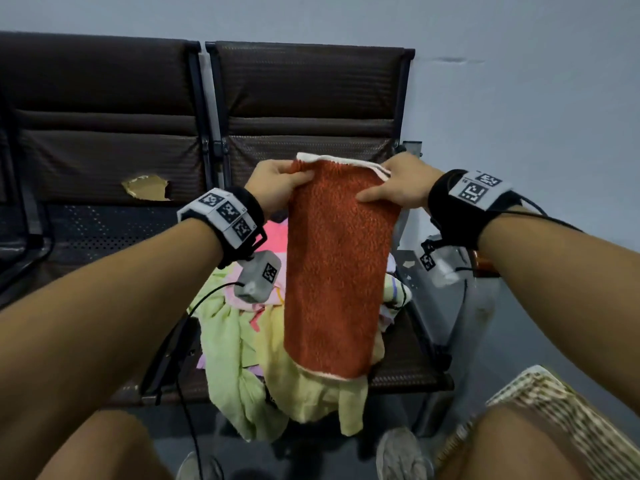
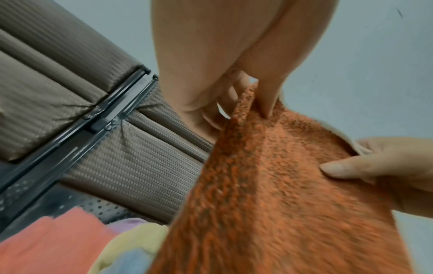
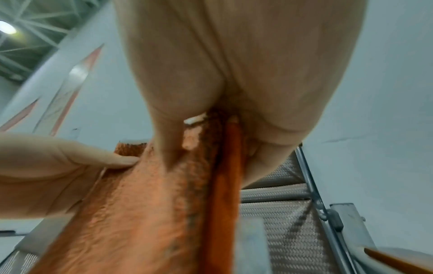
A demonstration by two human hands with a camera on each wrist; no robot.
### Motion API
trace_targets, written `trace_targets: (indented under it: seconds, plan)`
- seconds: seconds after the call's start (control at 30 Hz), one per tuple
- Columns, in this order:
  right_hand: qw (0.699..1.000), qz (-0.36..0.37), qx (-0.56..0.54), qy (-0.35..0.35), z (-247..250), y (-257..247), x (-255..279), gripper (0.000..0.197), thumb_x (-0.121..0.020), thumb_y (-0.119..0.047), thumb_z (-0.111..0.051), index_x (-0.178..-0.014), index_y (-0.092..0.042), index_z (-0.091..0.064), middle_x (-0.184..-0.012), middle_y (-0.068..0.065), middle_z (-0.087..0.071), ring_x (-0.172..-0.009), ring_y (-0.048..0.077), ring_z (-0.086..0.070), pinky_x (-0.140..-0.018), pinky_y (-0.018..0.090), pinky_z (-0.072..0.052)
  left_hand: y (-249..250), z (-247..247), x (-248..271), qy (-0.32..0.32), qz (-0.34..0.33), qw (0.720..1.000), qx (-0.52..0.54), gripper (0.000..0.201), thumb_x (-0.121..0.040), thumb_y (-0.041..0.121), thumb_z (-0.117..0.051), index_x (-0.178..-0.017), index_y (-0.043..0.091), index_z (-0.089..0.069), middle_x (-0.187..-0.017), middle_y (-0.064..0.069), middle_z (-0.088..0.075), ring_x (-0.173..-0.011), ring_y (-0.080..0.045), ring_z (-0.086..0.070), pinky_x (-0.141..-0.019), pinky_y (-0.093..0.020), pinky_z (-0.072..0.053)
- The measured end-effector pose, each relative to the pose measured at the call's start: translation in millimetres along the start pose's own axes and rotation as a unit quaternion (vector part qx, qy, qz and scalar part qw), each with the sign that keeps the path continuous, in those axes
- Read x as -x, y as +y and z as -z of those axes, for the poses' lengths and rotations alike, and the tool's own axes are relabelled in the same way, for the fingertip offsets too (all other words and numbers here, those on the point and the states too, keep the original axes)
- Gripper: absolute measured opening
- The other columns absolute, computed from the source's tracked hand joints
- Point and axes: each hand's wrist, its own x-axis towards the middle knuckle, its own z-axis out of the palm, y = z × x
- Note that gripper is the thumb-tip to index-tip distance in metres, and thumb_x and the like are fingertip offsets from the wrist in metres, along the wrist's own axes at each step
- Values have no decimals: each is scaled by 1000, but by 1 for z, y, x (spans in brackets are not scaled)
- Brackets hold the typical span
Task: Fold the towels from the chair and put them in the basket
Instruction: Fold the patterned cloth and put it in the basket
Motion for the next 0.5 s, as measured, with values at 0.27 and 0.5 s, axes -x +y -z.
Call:
trace_targets:
  seconds: [0.27, 0.5]
  plan:
    - [979, 50, -122, 157, -8, 4, -14, 22, -89, -40, -67, -81, -22, -55, -74, -7, -57, -69, 9, -57, -61, 26, -44, 14, 9, -22, 30, -99, 993, 62, 19, -92, 3, -62, -108, 5, -71, -93, -8, -69, -79, -12, -65, -75, -23, -53]
    - [990, 28, -63, -123, -81, 45, 28, 16, -96, -18, -62, -83, -12, -68, -77, 1, -62, -70, 9, -54, -73, 27, -43, -84, 18, 36, -91, 116, 989, -31, 16, -92, -3, -55, -101, 4, -66, -89, -11, -66, -77, -19, -63, -83, -33, -53]
